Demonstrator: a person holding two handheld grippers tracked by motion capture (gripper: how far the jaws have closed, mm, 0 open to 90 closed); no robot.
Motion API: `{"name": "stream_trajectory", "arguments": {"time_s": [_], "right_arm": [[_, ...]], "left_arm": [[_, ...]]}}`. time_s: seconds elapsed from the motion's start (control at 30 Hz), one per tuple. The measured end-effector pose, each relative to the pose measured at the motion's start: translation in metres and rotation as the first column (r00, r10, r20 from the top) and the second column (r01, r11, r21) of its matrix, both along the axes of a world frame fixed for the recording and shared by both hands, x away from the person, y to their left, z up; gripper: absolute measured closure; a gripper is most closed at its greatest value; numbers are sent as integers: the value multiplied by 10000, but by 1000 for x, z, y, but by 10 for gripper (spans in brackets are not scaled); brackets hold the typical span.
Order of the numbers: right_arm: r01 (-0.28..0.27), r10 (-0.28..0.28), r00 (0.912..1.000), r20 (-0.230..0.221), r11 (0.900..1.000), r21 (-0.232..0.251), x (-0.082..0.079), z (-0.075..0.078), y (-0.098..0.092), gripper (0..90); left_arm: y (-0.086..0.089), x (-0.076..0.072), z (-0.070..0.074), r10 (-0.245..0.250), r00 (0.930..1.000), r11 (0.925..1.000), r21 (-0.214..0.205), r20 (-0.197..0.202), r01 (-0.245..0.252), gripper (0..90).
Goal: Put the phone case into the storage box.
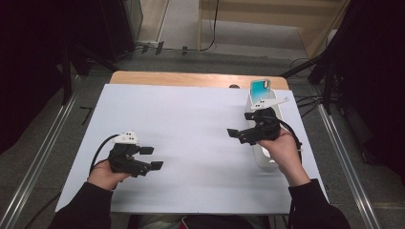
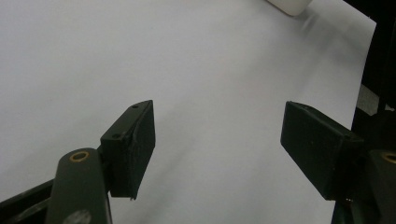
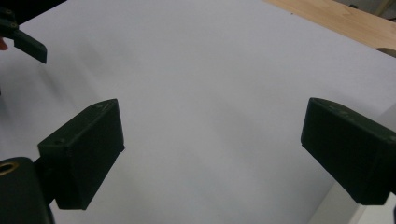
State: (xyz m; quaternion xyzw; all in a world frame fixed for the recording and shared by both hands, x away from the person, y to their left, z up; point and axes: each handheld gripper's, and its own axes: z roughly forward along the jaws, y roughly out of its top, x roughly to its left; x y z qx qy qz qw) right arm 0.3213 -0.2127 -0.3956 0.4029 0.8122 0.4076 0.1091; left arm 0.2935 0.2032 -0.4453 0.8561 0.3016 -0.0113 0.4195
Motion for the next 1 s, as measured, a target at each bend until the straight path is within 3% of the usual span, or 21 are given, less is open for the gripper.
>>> {"name": "stream_trajectory", "arguments": {"time_s": [1.0], "right_arm": [[-1115, 1114, 9938, 35, 9932, 335, -47, -19, 1, 50]], "left_arm": [[2, -1, 1, 87, 10000, 10000, -21, -2, -87, 258]]}}
